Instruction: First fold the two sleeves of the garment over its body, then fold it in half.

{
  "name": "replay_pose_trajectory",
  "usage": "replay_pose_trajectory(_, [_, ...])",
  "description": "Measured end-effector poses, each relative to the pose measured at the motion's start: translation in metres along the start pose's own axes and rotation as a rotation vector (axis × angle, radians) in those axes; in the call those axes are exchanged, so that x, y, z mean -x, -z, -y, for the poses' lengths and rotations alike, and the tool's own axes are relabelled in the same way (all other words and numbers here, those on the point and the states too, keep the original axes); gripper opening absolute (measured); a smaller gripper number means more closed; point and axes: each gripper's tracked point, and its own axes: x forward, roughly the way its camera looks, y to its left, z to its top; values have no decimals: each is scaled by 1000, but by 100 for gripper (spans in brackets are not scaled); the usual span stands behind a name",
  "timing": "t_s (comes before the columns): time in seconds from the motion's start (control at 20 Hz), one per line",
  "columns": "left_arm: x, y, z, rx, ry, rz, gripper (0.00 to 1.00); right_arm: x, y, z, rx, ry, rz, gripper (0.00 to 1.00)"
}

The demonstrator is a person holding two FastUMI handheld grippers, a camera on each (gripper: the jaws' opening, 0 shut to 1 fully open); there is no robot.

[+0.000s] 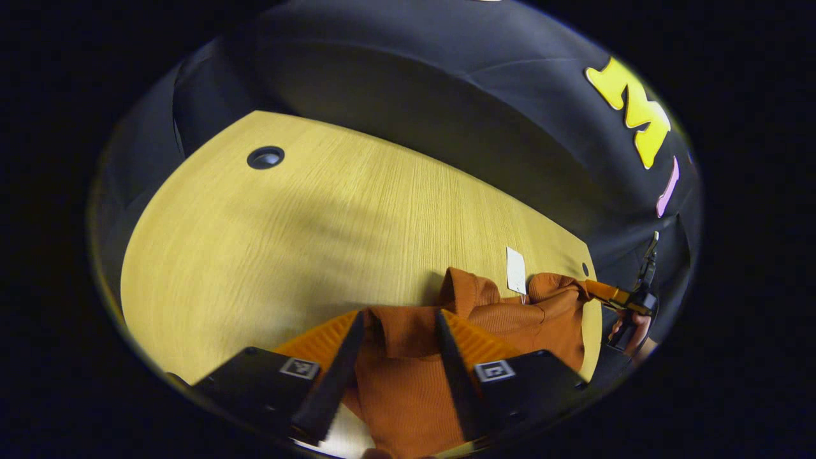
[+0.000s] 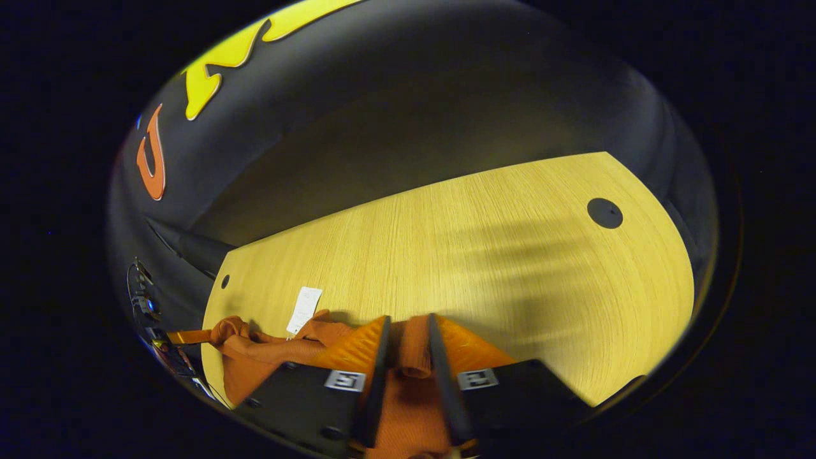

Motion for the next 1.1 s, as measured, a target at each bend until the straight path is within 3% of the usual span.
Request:
replay_pose_trajectory(0.05, [6,-3,0,-20,-10,11,75,8,-7,-4,1,-1,26,67])
replay_pose_trajectory(0.1, [9,-3,1,-41,-20,24,98,16,-12,-6,5,8,43,88])
replay_pose_trajectory(0.15, [15,-8,2,-58,-28,42,98,23,-16,-9,19,12,61,82])
replay_pose_trajectory(0.2, [23,-13,4,-72,-35,68,98,34,-19,-10,38,18,82,87])
replay_pose_trajectory(0.5, [100,-34,59,-153,24,269,98,128,-25,-64,138,8,242,89])
replay_pose_trajectory(0.55, [116,-35,68,-162,40,304,98,149,-25,-75,149,7,278,84])
replay_pose_trajectory(0.6, [133,-36,78,-164,49,337,98,172,-23,-88,161,4,315,90])
replay_pose_trajectory(0.95, [259,-10,150,-298,48,599,98,325,5,-164,291,-53,559,92])
replay_pose_trajectory(1.1, [304,12,179,-311,19,711,97,389,23,-178,339,-89,675,91])
